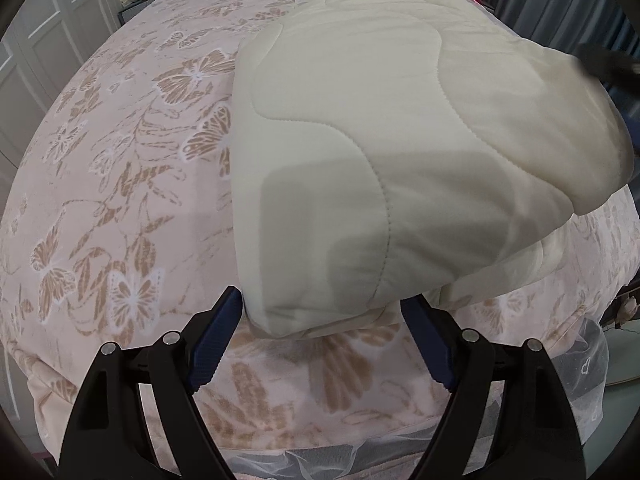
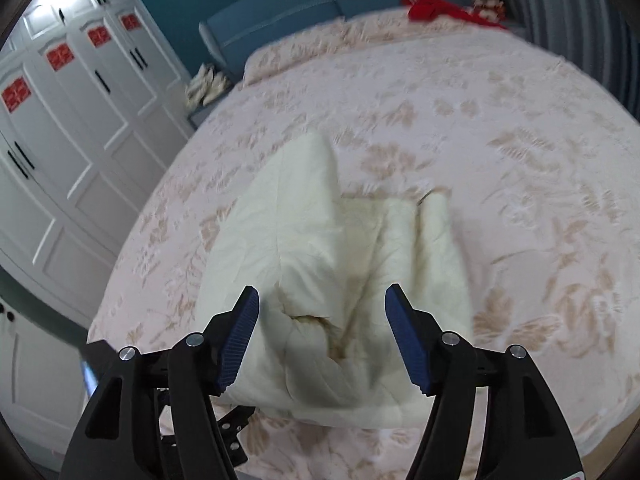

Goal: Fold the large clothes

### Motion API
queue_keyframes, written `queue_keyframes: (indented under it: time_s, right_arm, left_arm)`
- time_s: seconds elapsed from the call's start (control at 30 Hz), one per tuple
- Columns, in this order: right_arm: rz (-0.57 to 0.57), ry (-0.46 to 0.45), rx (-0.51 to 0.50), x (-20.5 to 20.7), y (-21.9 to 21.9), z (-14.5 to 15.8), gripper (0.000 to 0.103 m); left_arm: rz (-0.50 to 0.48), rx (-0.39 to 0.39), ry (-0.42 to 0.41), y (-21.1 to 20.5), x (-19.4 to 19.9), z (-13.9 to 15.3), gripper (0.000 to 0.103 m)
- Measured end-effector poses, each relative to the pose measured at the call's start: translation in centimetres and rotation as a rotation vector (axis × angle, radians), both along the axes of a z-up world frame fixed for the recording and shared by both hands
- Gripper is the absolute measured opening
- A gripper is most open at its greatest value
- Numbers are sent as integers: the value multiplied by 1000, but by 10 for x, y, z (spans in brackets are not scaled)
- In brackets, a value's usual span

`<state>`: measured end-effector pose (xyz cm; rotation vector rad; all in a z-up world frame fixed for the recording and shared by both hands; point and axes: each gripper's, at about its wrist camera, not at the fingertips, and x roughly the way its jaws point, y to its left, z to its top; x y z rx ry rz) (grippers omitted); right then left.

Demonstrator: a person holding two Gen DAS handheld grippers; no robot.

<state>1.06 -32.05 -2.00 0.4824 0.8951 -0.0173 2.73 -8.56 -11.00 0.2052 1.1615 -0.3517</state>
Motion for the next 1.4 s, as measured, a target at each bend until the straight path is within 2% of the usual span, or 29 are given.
queue_keyframes:
  time_s: [0.07, 0.1, 0.13, 0.23, 0.33, 0.43, 0.57, 0.77, 0.87, 0.97, 1.03, 1.1, 1.17, 1.23, 1.4]
  right_arm:
    - [31, 34, 18, 5, 7, -11, 33]
    - [49, 40, 35, 4, 9, -13, 23]
    - [45, 32, 35, 0, 9, -12, 19]
    - [31, -33, 15, -28, 2, 3, 17]
    - [-8, -33, -29, -55, -9, 2, 16]
    - [-73, 60, -36, -73, -27, -30, 16]
    - [-117, 154, -20, -72, -41, -81, 16]
    - [-128, 184, -17, -65, -42, -111, 18]
    - [-131, 184, 19, -68, -48, -108, 19]
    - [-134, 158, 53, -74, -50, -85, 23]
    - [-146, 137, 54, -76, -51, -69, 33]
    - [-176, 115, 36, -76, -50, -49, 36]
    - [-197, 91, 30, -69, -50, -33, 40]
    - [-204, 60, 50, -54, -51, -20, 54]
    - [-217, 64, -1, -5, -52, -12, 59]
  left_arm:
    - [3, 6, 1, 1, 0, 0, 79]
    - [6, 8, 3, 2, 0, 0, 79]
    - [7, 9, 4, 3, 0, 0, 79]
    - [9, -11, 11, 7, -2, 3, 80]
    - [7, -24, 18, 8, -5, 5, 80]
    - [-7, -26, 25, 3, -10, 2, 80]
    - [-14, -3, 39, -5, -16, -7, 79]
    - [5, 4, 38, -2, -17, -5, 76]
    - [8, -22, 22, 3, -20, 10, 75]
    - [6, -60, -9, 9, -26, 35, 76]
    - [8, -84, -42, 11, -29, 52, 76]
    - [12, -104, -83, 9, -28, 69, 76]
    - [12, -114, -100, 4, -21, 79, 76]
    - [18, -120, -114, -3, -14, 84, 76]
    - [31, -112, -143, -10, -4, 93, 76]
